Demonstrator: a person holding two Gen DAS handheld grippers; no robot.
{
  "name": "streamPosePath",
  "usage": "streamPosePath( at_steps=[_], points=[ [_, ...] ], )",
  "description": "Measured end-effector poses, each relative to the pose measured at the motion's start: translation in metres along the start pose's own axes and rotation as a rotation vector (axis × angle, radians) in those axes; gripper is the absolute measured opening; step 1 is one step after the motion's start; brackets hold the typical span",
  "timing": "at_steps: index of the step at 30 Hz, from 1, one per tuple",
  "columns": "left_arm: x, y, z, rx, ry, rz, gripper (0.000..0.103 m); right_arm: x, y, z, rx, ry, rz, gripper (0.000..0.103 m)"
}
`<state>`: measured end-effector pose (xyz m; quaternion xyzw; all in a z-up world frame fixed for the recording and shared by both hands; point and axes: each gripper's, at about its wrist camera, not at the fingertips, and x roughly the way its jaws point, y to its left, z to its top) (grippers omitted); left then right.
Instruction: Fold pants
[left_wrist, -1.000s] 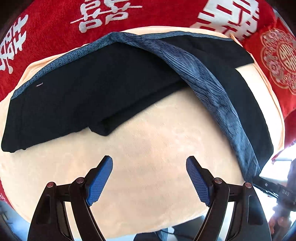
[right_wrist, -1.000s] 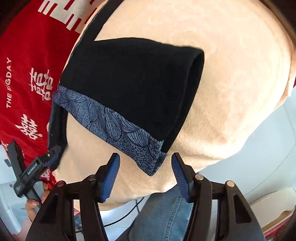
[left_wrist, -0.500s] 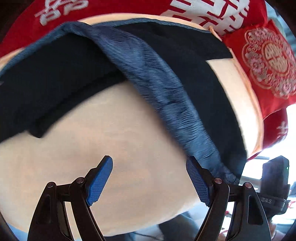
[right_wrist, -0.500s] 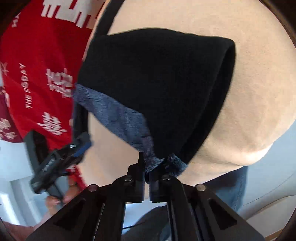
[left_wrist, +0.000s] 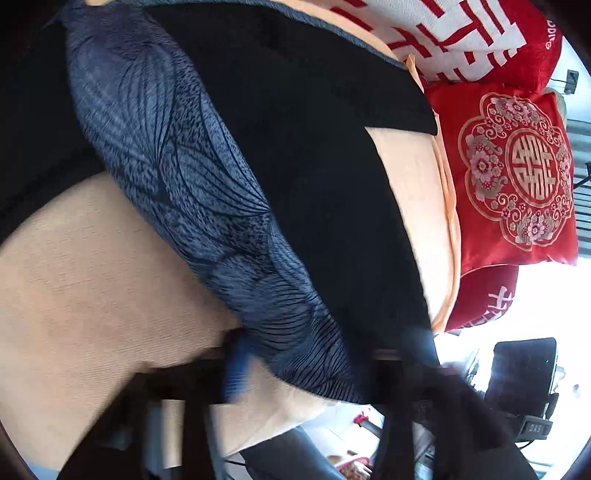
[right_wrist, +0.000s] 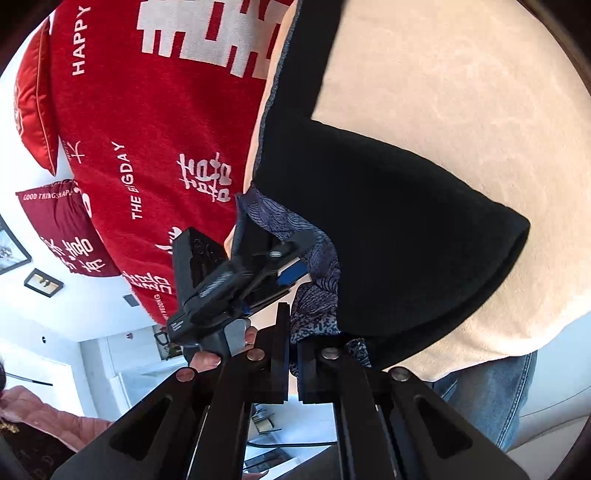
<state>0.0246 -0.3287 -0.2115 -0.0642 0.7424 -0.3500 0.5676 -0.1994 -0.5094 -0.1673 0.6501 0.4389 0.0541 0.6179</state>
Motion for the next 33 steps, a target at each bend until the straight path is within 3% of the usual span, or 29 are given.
streamPosePath(
  at_steps=[1, 7, 15, 18, 21, 25, 26, 29, 33],
  points=[
    [-0.001, -0.002, 0.002, -0.002, -0.004, -0.01, 0.011, -0.005, -0.001, 0.003, -0.004, 0.001, 0.003, 0.003],
    [-0.043, -0.046, 0.037, 0.063, -0.135, -0.015, 0.011, -0.026, 0.032, 0.048, -0.089, -0.009, -0.007, 0.003],
    [-0.064, -0.102, 0.141, 0.182, -0.276, 0.007, 0.011, -0.035, 0.111, 0.185, -0.35, -0.03, -0.097, 0.003],
    [-0.065, -0.109, 0.179, 0.21, -0.331, 0.078, 0.011, -0.02, 0.121, 0.252, -0.38, -0.032, -0.174, 0.003],
    [-0.064, -0.107, 0.205, 0.205, -0.382, 0.213, 0.011, 0.007, 0.124, 0.303, -0.429, -0.029, -0.299, 0.007],
    [-0.066, -0.087, 0.206, 0.143, -0.366, 0.351, 0.011, 0.034, 0.113, 0.346, -0.456, -0.038, -0.433, 0.008],
    [-0.067, -0.08, 0.202, 0.131, -0.36, 0.382, 0.011, 0.04, 0.11, 0.354, -0.455, -0.04, -0.459, 0.013],
    [-0.065, -0.064, 0.186, 0.111, -0.34, 0.476, 0.012, 0.049, 0.114, 0.367, -0.493, -0.076, -0.519, 0.082],
    [-0.056, -0.03, 0.154, 0.054, -0.303, 0.628, 0.012, 0.044, 0.133, 0.364, -0.575, -0.129, -0.526, 0.085]
  ],
)
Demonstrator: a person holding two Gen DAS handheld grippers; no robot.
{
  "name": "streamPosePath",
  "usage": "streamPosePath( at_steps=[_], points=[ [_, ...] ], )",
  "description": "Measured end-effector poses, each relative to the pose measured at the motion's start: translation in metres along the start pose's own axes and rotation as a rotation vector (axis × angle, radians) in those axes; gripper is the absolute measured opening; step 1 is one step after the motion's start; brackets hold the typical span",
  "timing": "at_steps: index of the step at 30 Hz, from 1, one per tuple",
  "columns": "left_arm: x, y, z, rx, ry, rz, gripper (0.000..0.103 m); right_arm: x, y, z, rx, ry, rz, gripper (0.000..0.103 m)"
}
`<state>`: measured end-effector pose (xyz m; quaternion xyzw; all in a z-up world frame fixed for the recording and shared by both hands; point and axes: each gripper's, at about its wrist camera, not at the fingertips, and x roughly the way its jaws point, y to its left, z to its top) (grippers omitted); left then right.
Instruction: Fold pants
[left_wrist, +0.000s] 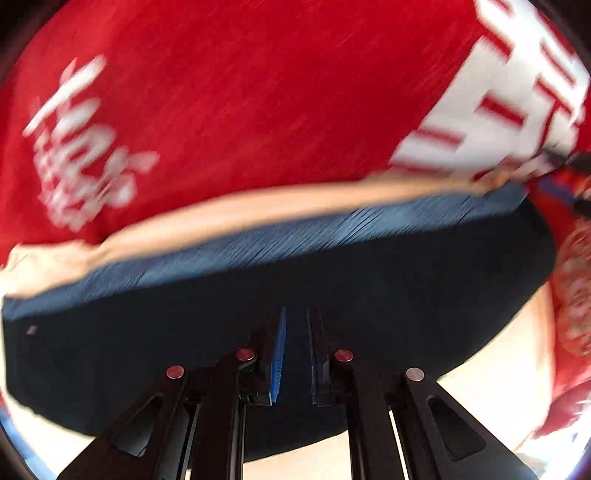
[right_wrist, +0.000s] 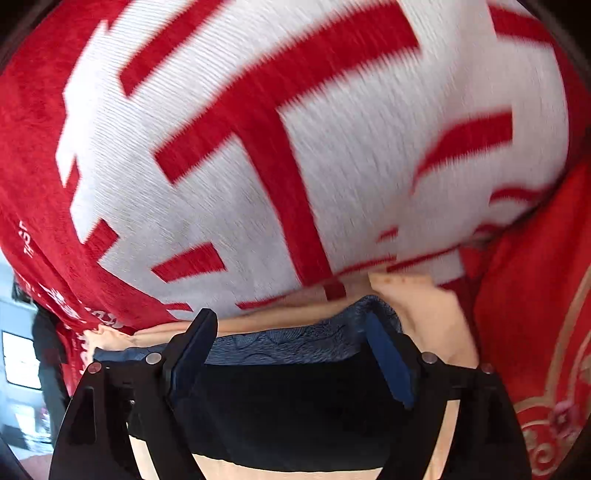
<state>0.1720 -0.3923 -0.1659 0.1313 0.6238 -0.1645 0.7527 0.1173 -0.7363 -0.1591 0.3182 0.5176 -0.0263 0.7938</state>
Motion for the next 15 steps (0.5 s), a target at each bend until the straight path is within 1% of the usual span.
streamPosePath(
  at_steps=[2, 3, 4, 5, 6, 7, 8, 9, 11, 12, 14, 15],
  points=[
    [0.007, 0.011, -0.015, -0.027, 0.02, 0.044, 0.012, -0.012, 0.002, -0.004, 0.019, -0.003, 0.016, 0.085],
    [0.012, 0.018, -0.024, -0.051, 0.038, 0.054, 0.012, -0.016, 0.001, -0.009, 0.031, -0.005, 0.01, 0.084],
    [0.016, 0.022, -0.029, -0.064, 0.054, 0.064, 0.012, -0.021, 0.0, -0.02, 0.048, -0.006, -0.019, 0.083],
    [0.022, 0.025, -0.036, -0.071, 0.071, 0.079, 0.012, -0.023, -0.004, -0.032, 0.06, 0.005, -0.053, 0.077],
    [0.024, 0.026, -0.041, -0.069, 0.053, 0.082, 0.012, -0.023, -0.007, -0.044, 0.067, 0.019, -0.084, 0.063],
    [0.022, 0.024, -0.043, -0.055, 0.022, 0.094, 0.013, -0.02, -0.013, -0.057, 0.075, 0.04, -0.112, 0.054],
    [0.023, 0.022, -0.045, -0.038, 0.015, 0.117, 0.015, -0.014, -0.021, -0.067, 0.091, 0.07, -0.134, 0.039],
    [0.024, 0.018, -0.044, -0.017, 0.007, 0.137, 0.015, -0.008, -0.029, -0.074, 0.115, 0.093, -0.142, 0.033],
    [0.026, 0.015, -0.043, -0.006, -0.005, 0.157, 0.015, 0.004, -0.048, -0.093, 0.202, 0.143, -0.137, 0.031],
    [0.028, 0.013, -0.041, -0.008, -0.006, 0.162, 0.015, 0.006, -0.055, -0.1, 0.23, 0.142, -0.149, 0.031],
    [0.029, 0.009, -0.038, -0.012, -0.002, 0.163, 0.015, 0.0, -0.062, -0.113, 0.269, 0.096, -0.142, 0.032],
    [0.029, 0.012, -0.038, -0.013, 0.0, 0.16, 0.015, -0.006, -0.064, -0.119, 0.295, 0.069, -0.124, 0.035]
  ],
)
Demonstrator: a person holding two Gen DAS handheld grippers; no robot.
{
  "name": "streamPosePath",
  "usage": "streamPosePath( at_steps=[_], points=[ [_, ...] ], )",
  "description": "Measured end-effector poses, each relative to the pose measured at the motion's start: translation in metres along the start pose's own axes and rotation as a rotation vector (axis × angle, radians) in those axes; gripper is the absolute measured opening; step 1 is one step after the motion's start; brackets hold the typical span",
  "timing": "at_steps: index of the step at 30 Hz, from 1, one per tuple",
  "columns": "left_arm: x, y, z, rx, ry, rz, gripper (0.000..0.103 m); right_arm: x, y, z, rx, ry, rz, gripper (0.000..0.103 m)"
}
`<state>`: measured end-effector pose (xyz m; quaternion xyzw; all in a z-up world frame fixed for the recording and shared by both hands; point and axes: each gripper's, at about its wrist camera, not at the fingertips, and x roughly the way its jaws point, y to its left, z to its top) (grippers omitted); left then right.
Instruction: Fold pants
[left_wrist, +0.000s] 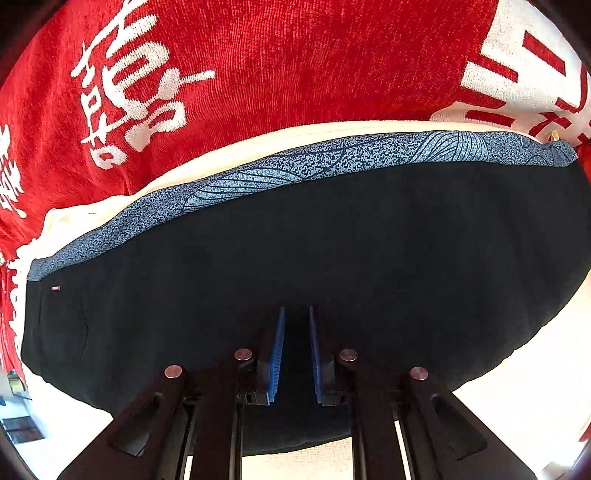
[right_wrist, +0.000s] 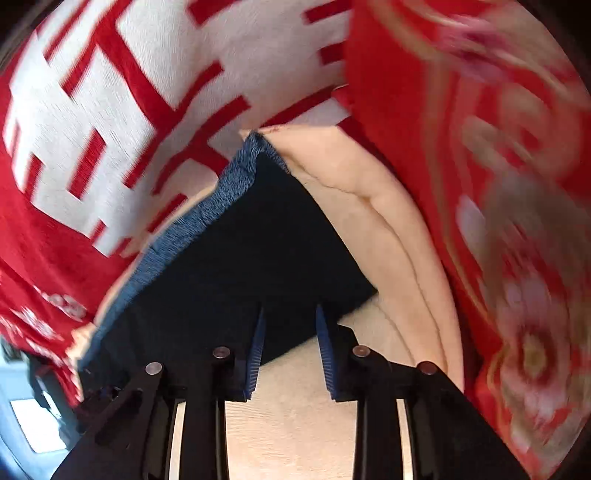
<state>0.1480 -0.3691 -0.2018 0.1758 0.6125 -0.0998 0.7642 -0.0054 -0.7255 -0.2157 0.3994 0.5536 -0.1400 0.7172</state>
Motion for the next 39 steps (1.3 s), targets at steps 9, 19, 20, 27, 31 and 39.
streamPosePath(
  at_steps=[9, 19, 20, 27, 31, 39],
  points=[
    [-0.007, 0.008, 0.013, -0.066, 0.031, -0.067, 0.015, 0.014, -0.025, -0.001, 0.122, -0.033, 0.106, 0.059],
    [-0.045, 0.05, 0.011, -0.128, 0.011, -0.112, 0.048, -0.016, -0.007, -0.007, 0.032, -0.031, 0.035, 0.015],
    [-0.044, 0.056, 0.011, -0.145, 0.005, -0.114, 0.095, -0.013, -0.013, -0.009, 0.035, -0.019, 0.024, 0.016],
    [-0.042, 0.061, -0.004, -0.196, -0.007, -0.089, 0.103, -0.015, -0.015, -0.016, -0.007, 0.004, -0.036, 0.039],
    [-0.04, 0.062, -0.005, -0.194, -0.015, -0.062, 0.103, -0.021, -0.003, -0.026, -0.019, -0.001, -0.071, 0.039],
    [-0.013, 0.069, 0.006, -0.201, -0.013, 0.006, 0.103, -0.013, 0.05, 0.039, -0.318, -0.138, -0.237, 0.04]
  ],
)
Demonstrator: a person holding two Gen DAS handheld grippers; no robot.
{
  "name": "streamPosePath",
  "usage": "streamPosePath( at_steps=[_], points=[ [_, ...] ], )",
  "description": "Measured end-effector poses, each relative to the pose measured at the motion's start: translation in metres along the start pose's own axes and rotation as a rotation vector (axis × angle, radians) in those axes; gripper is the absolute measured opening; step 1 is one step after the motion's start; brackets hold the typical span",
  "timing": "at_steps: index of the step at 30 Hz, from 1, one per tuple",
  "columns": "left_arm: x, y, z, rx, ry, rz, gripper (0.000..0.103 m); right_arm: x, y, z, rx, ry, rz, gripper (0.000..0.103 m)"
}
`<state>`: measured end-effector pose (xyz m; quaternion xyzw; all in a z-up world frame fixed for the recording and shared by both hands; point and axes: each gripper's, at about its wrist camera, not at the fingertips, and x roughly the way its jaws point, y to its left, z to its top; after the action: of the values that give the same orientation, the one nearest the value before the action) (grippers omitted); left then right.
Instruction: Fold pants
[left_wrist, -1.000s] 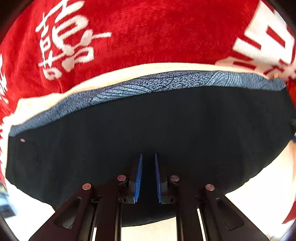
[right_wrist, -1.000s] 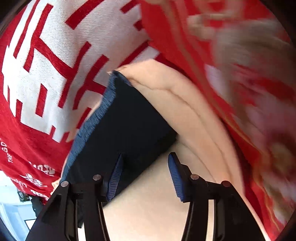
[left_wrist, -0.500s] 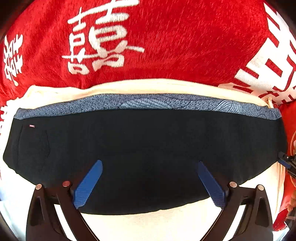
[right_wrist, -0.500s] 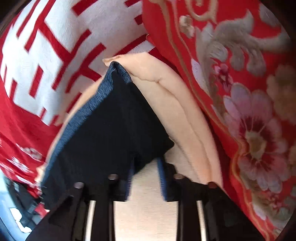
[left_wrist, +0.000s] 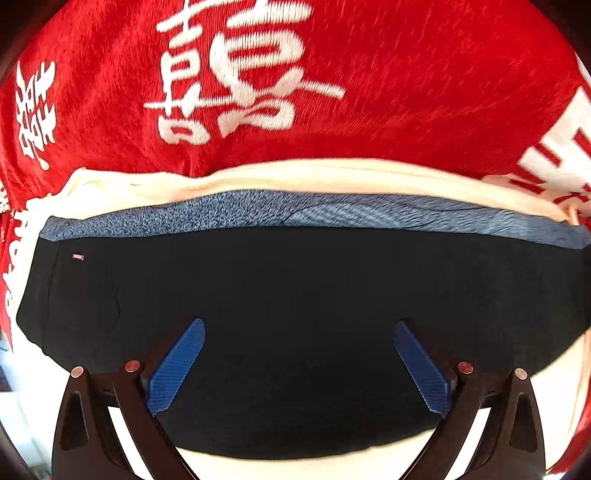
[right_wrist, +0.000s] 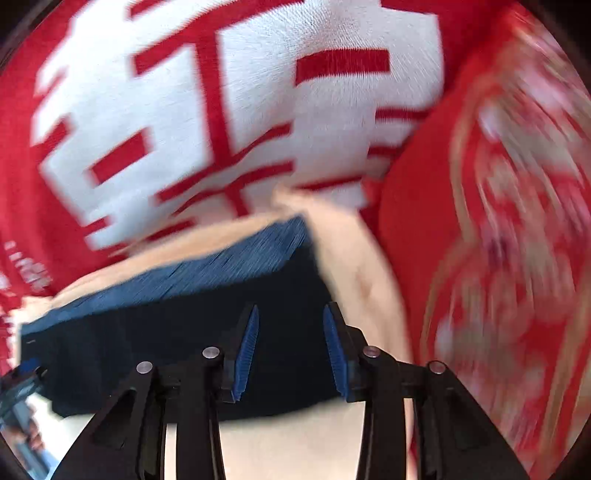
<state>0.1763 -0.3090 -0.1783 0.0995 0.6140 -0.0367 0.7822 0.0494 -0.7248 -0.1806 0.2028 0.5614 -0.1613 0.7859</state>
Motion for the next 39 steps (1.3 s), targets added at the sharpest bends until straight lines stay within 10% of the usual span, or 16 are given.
streamPosePath(
  at_steps=[4, 10, 13, 15, 21, 26, 34, 39],
  points=[
    [0.019, -0.005, -0.01, 0.016, 0.033, -0.003, 0.103, 0.057, -0.025, 0.028, 0.148, 0.154, 0.091, 0.026],
    [0.024, -0.001, -0.017, 0.003, 0.016, -0.043, 0.103, 0.044, 0.004, 0.051, -0.029, 0.066, 0.152, 0.012],
    [0.015, 0.006, -0.009, -0.025, 0.031, -0.033, 0.103, 0.066, -0.011, 0.051, 0.034, 0.153, 0.067, 0.02],
    [0.001, 0.014, 0.0, -0.04, -0.02, -0.023, 0.103, 0.059, -0.019, 0.047, 0.084, 0.132, 0.043, 0.051],
    [0.014, 0.036, 0.025, -0.092, -0.036, 0.046, 0.103, 0.003, 0.008, 0.022, -0.017, -0.002, 0.059, 0.051],
    [0.039, 0.049, 0.021, -0.084, -0.024, 0.078, 0.103, 0.039, 0.038, -0.014, -0.141, 0.147, 0.082, 0.048],
    [0.032, 0.121, 0.006, -0.147, 0.03, 0.159, 0.103, 0.008, 0.013, -0.039, -0.052, 0.147, 0.065, 0.049],
    [0.01, 0.166, -0.012, -0.165, 0.017, 0.115, 0.103, -0.012, 0.033, -0.067, 0.058, 0.196, 0.222, 0.049]
  ],
)
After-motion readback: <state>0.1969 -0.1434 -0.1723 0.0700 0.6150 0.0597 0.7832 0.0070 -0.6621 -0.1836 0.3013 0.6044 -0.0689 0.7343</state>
